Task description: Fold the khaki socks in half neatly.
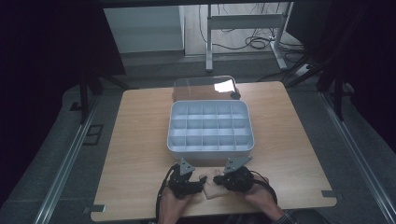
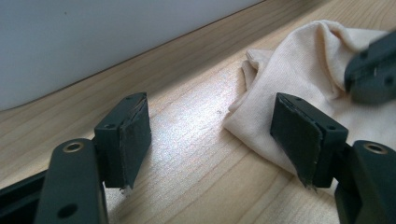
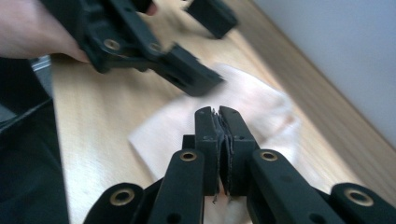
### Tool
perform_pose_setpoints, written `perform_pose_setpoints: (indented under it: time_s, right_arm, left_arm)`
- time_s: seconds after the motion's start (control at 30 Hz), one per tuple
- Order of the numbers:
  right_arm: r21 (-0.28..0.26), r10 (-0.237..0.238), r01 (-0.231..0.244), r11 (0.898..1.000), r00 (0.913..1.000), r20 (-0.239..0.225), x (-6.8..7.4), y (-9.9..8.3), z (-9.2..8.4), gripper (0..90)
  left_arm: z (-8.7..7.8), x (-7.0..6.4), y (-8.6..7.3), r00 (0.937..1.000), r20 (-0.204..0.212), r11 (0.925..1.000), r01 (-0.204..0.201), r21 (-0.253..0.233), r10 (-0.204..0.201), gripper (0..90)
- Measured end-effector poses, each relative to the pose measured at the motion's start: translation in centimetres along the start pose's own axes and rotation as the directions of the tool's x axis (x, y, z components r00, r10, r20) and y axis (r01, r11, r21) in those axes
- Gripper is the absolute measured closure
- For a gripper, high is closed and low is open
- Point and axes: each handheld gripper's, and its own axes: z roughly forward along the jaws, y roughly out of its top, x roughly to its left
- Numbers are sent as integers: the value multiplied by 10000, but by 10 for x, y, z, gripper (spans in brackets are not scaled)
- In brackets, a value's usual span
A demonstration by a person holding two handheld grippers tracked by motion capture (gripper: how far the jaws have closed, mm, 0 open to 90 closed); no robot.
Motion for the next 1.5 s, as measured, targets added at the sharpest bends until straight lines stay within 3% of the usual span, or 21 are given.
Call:
perform_pose_setpoints:
  time_s: [0.2,0.27,0.4,0.5,0.63,0.7,0.83,0.9,1.07,1.4,1.5]
  right_arm:
    - [-215,449,-437,9988,9972,592,-17,-9,-18,842]
    - [-430,569,-547,9976,9970,522,-19,-9,-23,826]
    - [-686,410,-383,9969,9985,373,-14,2,-25,796]
    - [-753,350,-350,9965,9994,-17,-8,12,-18,799]
    - [-561,68,-89,9984,9993,-379,3,17,-7,822]
    - [-209,-167,157,9997,9988,-465,11,15,4,841]
    - [158,-378,378,9992,9993,14,11,7,9,863]
    - [128,-245,239,9996,9986,469,3,1,4,879]
    - [97,36,-45,9999,9954,958,-10,-8,-7,887]
    - [83,154,-166,9998,9915,1292,-18,-11,-18,871]
    - [-316,206,-169,9994,9923,1219,-16,-5,-23,792]
  left_arm:
    - [0,0,0,10000,-22,10000,-24,-18,24,286]
    - [-1,-1,0,10000,-39,9999,-38,-110,38,286]
    - [-1,-1,0,10000,-9,9999,-36,-138,36,286]
    - [-1,0,0,10000,10,10000,-14,-91,14,285]
    - [0,1,0,10000,58,10000,58,-6,-58,286]
    - [0,1,0,10000,66,10000,72,16,-72,286]
    - [0,1,0,10000,31,10000,53,66,-53,288]
    - [0,0,0,10000,6,10000,23,55,-23,291]
    - [0,0,0,10000,-29,10000,-17,41,17,296]
    - [-1,0,0,10000,3,10000,-7,-37,7,295]
    - [-2,-3,0,9999,88,9996,-75,-259,77,297]
